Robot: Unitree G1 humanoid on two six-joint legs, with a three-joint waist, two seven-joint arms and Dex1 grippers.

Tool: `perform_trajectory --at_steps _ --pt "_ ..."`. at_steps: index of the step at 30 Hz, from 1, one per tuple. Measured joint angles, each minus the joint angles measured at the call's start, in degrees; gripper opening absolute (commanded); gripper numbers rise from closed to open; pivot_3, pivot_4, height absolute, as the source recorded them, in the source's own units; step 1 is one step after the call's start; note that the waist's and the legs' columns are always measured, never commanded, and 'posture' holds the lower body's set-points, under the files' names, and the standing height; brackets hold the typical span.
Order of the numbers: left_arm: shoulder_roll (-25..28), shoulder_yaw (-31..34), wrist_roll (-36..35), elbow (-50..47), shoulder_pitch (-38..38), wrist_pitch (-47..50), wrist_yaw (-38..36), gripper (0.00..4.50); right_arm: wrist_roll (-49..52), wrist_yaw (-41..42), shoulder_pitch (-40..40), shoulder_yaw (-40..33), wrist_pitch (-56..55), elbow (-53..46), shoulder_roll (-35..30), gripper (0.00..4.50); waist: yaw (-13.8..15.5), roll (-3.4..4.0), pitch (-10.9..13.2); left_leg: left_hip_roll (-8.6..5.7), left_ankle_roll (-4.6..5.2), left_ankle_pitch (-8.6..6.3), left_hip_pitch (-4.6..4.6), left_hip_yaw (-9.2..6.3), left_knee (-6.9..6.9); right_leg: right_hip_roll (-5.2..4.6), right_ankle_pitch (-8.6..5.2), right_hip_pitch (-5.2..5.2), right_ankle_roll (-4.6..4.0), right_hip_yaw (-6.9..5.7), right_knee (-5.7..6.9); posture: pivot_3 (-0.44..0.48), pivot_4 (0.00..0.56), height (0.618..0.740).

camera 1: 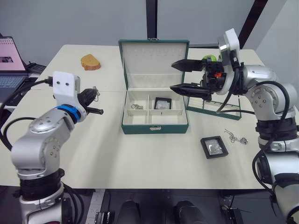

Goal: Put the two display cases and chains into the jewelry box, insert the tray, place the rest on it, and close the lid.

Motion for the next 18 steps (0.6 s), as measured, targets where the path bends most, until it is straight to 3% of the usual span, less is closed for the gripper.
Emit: perform_trajectory --at_steps 3,10,18 --pt "3.1 -0.7 -3.0 0.2 -1.4 -0.8 -6.6 0.03 0.8 -0.8 2.3 -0.6 1.3 -2.8 -1.2 4.5 -0.1 0.01 0.0 0.0 0.0 0.0 0.01 0.03 -0.04 0.01 0.0 -0.02 0.0 0.03 -0.02 0.0 0.15 0.74" --pt "8.2 -9.8 -4.5 5.4 -5.1 -7.5 -22.4 0.03 2.1 -4.6 8.8 -2.8 3.8 -10.3 -4.7 4.5 0.0 0.02 0.0 -0.01 0.0 0.0 0.0 0.05 -0.06 0.03 0.0 -0.08 0.0 0.06 -0.03 0.0 0.15 0.74" --pt "10.8 -19.9 2.5 16.4 -7.0 -21.2 -36.1 0.03 4.2 -9.6 14.6 -5.6 6.2 -17.6 -7.1 4.5 -0.1 0.03 0.1 -0.02 0.01 0.0 0.0 0.14 -0.07 0.04 0.0 -0.17 0.0 0.15 -0.04 0.0 0.15 0.74"
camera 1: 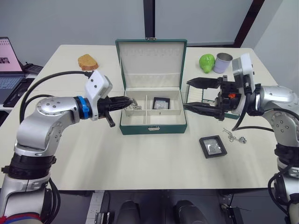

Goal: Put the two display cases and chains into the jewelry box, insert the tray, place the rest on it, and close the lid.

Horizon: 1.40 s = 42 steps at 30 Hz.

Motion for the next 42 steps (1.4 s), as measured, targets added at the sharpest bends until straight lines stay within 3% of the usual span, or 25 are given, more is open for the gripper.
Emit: perform_trajectory --at_steps 6,25,26,39,42 --pt "-0.8 -3.0 4.0 6.4 -1.8 -5.8 -3.9 0.03 1.4 -2.8 2.1 -1.5 1.1 -3.7 -1.0 4.5 0.0 0.0 0.0 0.0 0.01 0.0 0.0 0.0 0.01 0.0 0.0 -0.01 0.0 0.0 0.0 0.0 0.15 0.74" --pt "-3.3 -4.7 8.4 8.3 -0.3 -8.5 -4.6 0.03 2.4 -4.4 3.4 -1.6 1.2 -4.6 -1.5 4.5 0.0 0.0 0.0 0.0 0.01 0.0 0.0 -0.01 0.04 0.0 0.0 0.0 0.0 0.01 0.02 0.0 0.15 0.74" --pt "-3.4 -4.7 8.4 8.3 -0.3 -8.4 -4.5 0.62 2.4 -4.4 3.4 -1.6 1.2 -4.6 -1.5 4.5 0.0 0.0 0.0 0.0 0.01 -0.01 0.0 -0.01 0.03 0.0 0.0 0.0 0.0 0.01 0.02 0.0 0.15 0.74" --pt "-4.5 -3.8 6.2 8.0 -0.3 -6.3 -4.7 4.45 2.8 -4.4 3.4 -1.6 1.2 -4.4 -2.0 4.5 0.0 0.0 0.0 0.0 0.02 -0.01 -0.01 -0.02 0.04 -0.01 0.0 0.01 0.0 0.0 0.02 0.0 0.15 0.74" --pt "-4.6 -2.7 4.0 7.5 -0.2 -5.0 -5.5 4.48 2.8 -4.2 3.4 -1.6 1.2 -3.6 -2.5 4.5 0.0 0.0 0.0 0.0 0.01 -0.01 -0.01 -0.02 0.04 0.0 0.0 0.0 0.0 0.0 0.03 0.0 0.15 0.74"
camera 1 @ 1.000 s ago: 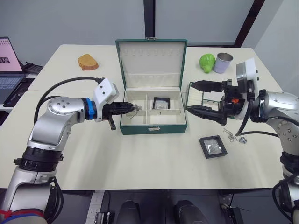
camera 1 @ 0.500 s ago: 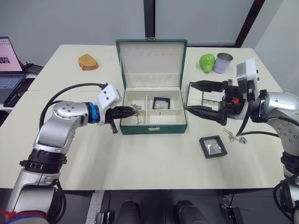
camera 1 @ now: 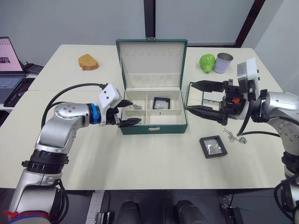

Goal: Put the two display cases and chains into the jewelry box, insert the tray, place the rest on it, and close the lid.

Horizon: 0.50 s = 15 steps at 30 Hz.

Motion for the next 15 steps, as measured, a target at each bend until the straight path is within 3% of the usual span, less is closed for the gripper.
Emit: perform_trajectory --at_steps 6,10,15 --pt "0.5 6.7 -7.5 -4.6 3.4 6.6 0.0 4.48 0.0 0.5 3.5 -3.1 -0.2 0.3 -2.9 4.5 0.0 0.0 0.0 0.0 0.01 0.0 -0.01 -0.01 -0.01 0.0 0.0 0.01 0.0 -0.01 -0.01 0.0 0.15 0.74" --pt "3.4 15.4 -13.6 -9.3 9.7 13.1 1.7 4.48 -1.1 2.3 11.1 -5.5 -1.7 1.5 -6.5 4.5 -0.1 -0.01 0.0 0.01 0.02 -0.01 0.0 -0.03 -0.05 0.0 0.0 0.03 0.0 0.01 -0.03 0.0 0.15 0.74" --pt "5.0 26.5 -15.7 -12.7 19.3 16.2 6.8 4.48 -4.2 3.0 21.7 -9.2 -6.1 6.4 -7.3 4.5 0.0 -0.02 0.0 0.0 0.01 -0.01 0.02 -0.06 -0.03 -0.01 0.0 0.1 0.0 0.0 -0.02 0.0 0.15 0.74"
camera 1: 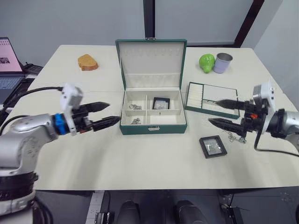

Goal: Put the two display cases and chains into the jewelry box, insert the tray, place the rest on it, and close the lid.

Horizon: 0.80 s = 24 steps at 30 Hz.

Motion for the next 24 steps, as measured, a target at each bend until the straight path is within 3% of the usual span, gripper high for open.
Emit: perform_trajectory --at_steps 3,7,12,24 --pt "-0.4 5.1 2.2 0.0 5.5 -1.6 4.8 4.48 -3.3 -0.8 5.8 -4.0 -4.2 5.4 0.1 4.5 0.1 -0.01 0.0 -0.04 0.0 0.0 0.05 -0.01 0.0 -0.02 0.0 0.07 0.0 -0.01 -0.01 0.0 0.15 0.74" --pt "-3.0 6.8 4.2 -0.2 9.0 -4.3 9.7 4.48 -6.5 -3.4 9.4 -7.1 -9.8 10.3 2.2 4.5 0.1 -0.02 0.0 -0.04 -0.01 0.01 0.11 -0.02 0.0 -0.01 0.0 0.15 0.0 -0.02 0.0 0.0 0.15 0.74" --pt "-8.1 6.8 12.2 3.3 11.3 -12.5 19.3 4.48 -9.9 -11.4 12.8 -10.9 -18.2 15.5 11.3 4.5 0.0 -0.02 0.0 -0.04 -0.02 0.01 0.13 0.04 -0.05 0.0 0.0 0.14 0.0 0.06 -0.02 0.0 0.15 0.74" --pt "-21.9 6.7 21.5 12.6 7.9 -26.4 39.3 4.48 -17.2 -30.2 11.8 -13.9 -35.5 24.2 23.6 4.5 0.1 0.07 -0.1 -0.02 -0.03 0.01 0.18 0.17 -0.05 -0.03 0.0 0.17 0.01 0.11 0.04 0.0 0.15 0.74"
